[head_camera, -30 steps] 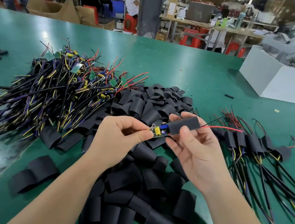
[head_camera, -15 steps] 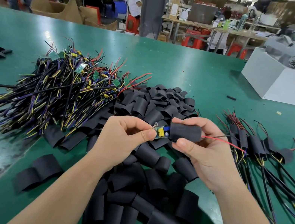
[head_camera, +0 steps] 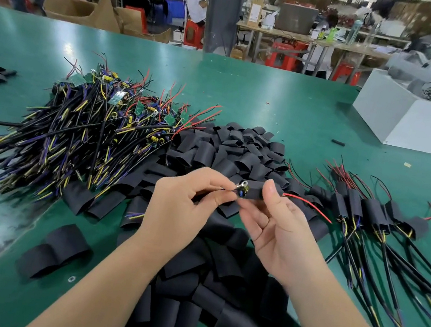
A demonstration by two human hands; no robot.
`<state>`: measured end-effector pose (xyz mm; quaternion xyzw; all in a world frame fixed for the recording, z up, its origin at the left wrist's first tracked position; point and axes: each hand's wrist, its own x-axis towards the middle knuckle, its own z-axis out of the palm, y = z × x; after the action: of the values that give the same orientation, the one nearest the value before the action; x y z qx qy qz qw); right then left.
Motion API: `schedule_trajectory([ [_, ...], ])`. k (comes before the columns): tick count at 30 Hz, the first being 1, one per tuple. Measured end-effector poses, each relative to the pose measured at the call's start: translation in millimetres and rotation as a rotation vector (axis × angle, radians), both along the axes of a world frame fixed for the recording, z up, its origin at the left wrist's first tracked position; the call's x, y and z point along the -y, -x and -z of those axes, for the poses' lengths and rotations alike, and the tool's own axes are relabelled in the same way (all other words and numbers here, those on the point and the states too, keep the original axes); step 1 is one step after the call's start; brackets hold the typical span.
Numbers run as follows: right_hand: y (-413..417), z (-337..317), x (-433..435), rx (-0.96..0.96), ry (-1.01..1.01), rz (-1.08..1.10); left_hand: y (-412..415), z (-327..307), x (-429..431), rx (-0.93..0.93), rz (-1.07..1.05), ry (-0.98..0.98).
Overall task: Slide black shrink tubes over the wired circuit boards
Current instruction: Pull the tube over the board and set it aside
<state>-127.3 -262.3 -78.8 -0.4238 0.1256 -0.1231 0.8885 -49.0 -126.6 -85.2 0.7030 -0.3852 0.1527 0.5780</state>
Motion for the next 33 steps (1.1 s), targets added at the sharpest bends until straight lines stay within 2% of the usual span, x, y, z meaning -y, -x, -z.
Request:
schedule_trajectory([
  [4, 1.4, -2.7, 0.8, -0.014, -0.028, 0.009, -3.3, 3.8, 0.3, 0.088, -0.011, -0.018],
  [9, 1.4, -2.6, -4.6, 0.028, 0.24, 0.066, -4.3, 5.2, -1.4, 0.168, -0.059, -0.094],
  [12, 1.5, -2.8, -10.8, 0.041, 0.286, 0.07, -3.2, 5.3, -2.7, 0.137, -0.085, -0.109],
  [16, -0.4, -4.7, -14.9, 0.027, 0.108, 0.069, -2.6, 3.9, -3.0, 0.026, -0.075, -0.128],
  [20, 3.5, -22.5, 17.1, 0.051, -0.155, 0.271, -10.6, -3.9, -11.2, -0.047, -0.064, -0.08],
  [22, 13.7, -33.1, 45.3, 0.139, -0.227, 0.362, -21.4, -4.7, -20.7, -0.074, -0.143, -0.038],
  [23, 19.6, -37.0, 57.9, 0.169, -0.211, 0.403, -29.1, -2.6, -25.9, -0.062, -0.246, -0.079],
  [25, 28.3, -37.1, 79.8, 0.144, -0.049, 0.528, -46.6, 5.1, -36.5, -0.056, -0.513, -0.359],
  [26, 32.0, -36.0, 88.2, 0.067, 0.135, 0.625, -53.6, 9.3, -40.9, -0.109, -0.617, -0.549],
  [28, 37.5, -33.7, 100.6, -0.214, 0.676, 0.775, -62.0, 15.4, -45.9, -0.242, -0.689, -0.828],
  [30, 41.5, -25.9, 107.4, -0.532, 1.21, 0.768, -64.6, 20.3, -47.0, -0.273, -0.676, -0.906],
  [31, 42.5, -22.9, 107.8, -0.657, 1.381, 0.749, -65.8, 22.0, -47.4, -0.262, -0.674, -0.894],
  [33, 40.5, -19.2, 103.0, -0.755, 1.505, 0.708, -69.2, 23.4, -47.8, -0.237, -0.691, -0.834],
])
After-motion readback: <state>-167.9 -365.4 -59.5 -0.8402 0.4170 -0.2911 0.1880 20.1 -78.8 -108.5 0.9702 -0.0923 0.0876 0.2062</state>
